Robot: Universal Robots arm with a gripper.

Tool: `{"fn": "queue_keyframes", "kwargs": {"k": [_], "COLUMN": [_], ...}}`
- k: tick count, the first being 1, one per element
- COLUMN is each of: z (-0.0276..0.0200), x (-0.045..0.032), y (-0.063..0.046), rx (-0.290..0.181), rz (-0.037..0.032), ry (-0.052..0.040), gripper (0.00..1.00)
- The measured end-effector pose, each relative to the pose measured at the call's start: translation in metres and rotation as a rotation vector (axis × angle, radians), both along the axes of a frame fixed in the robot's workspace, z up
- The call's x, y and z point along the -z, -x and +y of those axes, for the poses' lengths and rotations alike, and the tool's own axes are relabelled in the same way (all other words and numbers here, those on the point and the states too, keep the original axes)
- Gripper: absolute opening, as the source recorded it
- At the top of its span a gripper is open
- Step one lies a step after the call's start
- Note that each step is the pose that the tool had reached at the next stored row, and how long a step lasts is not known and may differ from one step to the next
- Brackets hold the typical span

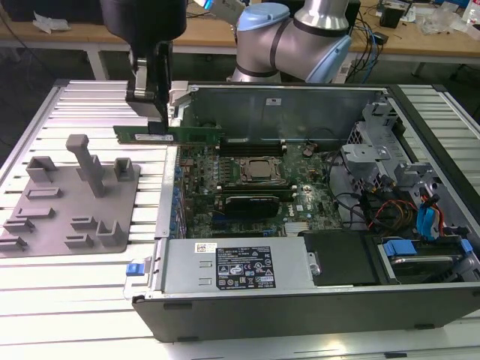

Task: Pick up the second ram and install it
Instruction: 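Pick up the second ram and move it above second insertion slot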

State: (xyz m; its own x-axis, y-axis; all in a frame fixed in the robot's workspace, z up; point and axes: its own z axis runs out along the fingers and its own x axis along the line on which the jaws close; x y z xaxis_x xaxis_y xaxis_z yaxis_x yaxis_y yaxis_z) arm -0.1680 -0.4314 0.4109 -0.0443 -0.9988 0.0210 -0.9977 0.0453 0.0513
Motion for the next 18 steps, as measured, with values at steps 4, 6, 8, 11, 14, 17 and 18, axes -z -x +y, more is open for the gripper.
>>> {"fn": "queue_keyframes", "kwargs": {"k": [4,6,8,11,14,17,18], "z": [0.0,0.0,0.0,0.0,0.0,0.0,0.0], "x": [0.0005,0.0008,0.0011,0.0015,0.0019,0.0022,0.0025], "y": [-0.013,-0.02,-0.026,-0.033,-0.041,-0.048,-0.053], "rx": [0.007,0.01,0.015,0.02,0.025,0.031,0.033], "rz": [0.0003,0.0005,0.0008,0.0008,0.001,0.0012,0.0013], "ry": [0.0,0.0,0.0,0.0,0.0,0.0,0.0], "gripper": [0.09,0.09,0.09,0.09,0.09,0.09,0.09]}}
